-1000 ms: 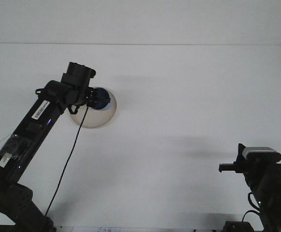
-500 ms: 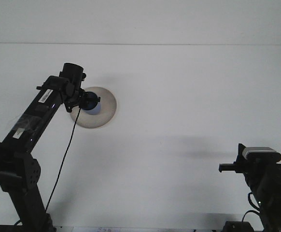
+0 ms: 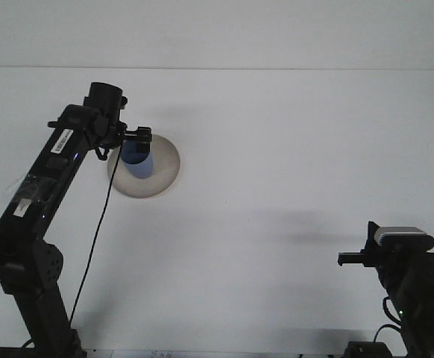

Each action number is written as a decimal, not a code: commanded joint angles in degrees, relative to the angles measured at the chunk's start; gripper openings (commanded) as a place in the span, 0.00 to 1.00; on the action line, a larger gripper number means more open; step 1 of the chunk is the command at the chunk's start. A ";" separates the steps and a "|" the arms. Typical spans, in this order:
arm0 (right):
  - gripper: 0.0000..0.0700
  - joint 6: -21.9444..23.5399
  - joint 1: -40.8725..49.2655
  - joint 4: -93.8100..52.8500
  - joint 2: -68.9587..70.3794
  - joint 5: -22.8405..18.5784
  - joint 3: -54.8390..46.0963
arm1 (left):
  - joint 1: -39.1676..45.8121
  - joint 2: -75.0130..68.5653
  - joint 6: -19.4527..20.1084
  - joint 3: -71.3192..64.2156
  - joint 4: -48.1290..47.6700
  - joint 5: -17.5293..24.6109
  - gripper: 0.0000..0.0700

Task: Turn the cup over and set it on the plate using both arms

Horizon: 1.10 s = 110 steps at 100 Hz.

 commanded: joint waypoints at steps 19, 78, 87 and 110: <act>0.00 0.55 0.07 0.61 0.31 0.04 0.26 | 0.39 -7.23 -2.62 1.46 -0.31 -0.04 0.89; 0.00 0.44 0.07 2.10 0.31 0.22 0.26 | -1.62 -61.40 -5.14 -56.15 31.58 -0.13 0.89; 0.00 0.44 0.07 2.10 0.31 0.20 0.26 | -1.62 -68.70 -3.80 -63.41 33.07 -0.11 0.89; 0.00 0.44 0.07 2.10 0.28 0.20 0.26 | -1.62 -82.97 -4.44 -74.20 34.18 2.69 0.54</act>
